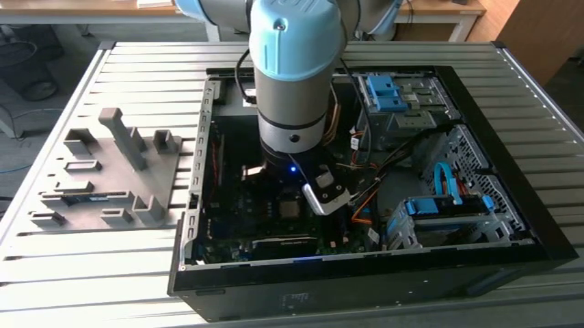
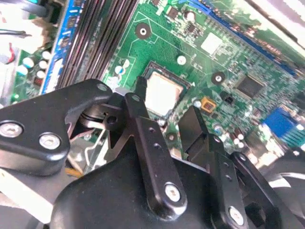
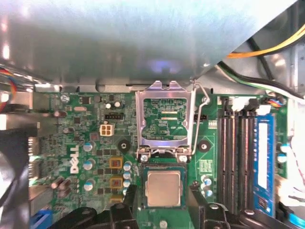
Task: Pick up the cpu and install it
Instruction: 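Place the cpu into insertion slot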
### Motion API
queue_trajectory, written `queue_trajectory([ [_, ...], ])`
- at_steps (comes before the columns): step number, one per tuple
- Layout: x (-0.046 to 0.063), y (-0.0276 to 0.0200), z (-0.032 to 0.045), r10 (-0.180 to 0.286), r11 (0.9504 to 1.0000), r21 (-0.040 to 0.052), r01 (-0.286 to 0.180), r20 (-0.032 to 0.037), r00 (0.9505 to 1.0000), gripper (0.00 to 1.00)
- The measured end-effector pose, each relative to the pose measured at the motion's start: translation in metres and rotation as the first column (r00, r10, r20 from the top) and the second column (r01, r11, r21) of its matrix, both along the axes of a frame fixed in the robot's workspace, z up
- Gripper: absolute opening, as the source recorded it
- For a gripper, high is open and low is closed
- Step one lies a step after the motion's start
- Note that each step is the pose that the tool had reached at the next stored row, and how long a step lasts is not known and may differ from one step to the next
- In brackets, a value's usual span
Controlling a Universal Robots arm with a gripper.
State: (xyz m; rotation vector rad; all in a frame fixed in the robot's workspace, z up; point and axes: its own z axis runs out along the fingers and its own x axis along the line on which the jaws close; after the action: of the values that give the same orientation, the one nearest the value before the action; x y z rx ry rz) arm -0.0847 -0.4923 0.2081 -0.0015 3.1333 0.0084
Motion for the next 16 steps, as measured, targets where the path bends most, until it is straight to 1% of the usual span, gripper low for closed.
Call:
queue_trajectory([
  [3,0.0,0.0003,0.0045,0.0,1.0,0.0015,0.0,-0.0001,1.0,0.53],
  [4,0.0,0.0003,0.0051,0.0,1.0,0.0036,0.0,-0.0002,1.0,0.47],
  [6,0.003,0.0003,0.0052,0.0,0.9999,0.0126,0.0,-0.0025,1.0,0.35],
  [7,0.005,0.0004,0.0052,0.0,0.9999,0.017,0.0,-0.0062,1.0,0.35],
  [9,0.01,0.0003,0.0052,0.0,0.9997,0.0258,0.0,-0.0157,0.9999,0.23],
  [10,0.013,0.0003,0.0052,0.0,0.9995,0.0304,0.0,-0.0213,0.9998,0.23],
  [12,0.018,0.0003,0.0052,0.001,0.9992,0.0412,0.001,-0.0326,0.9995,0.11],
  [14,0.024,0.0003,0.0052,0.001,0.9986,0.0521,0.001,-0.0416,0.9991,0.1],
  [15,0.027,0.0003,0.0052,0.001,0.9981,0.0621,0.001,-0.0453,0.999,0.1],
  [16,0.029,0.0003,0.0052,0.002,0.9972,0.0751,0.002,-0.0484,0.9988,0.1],
])
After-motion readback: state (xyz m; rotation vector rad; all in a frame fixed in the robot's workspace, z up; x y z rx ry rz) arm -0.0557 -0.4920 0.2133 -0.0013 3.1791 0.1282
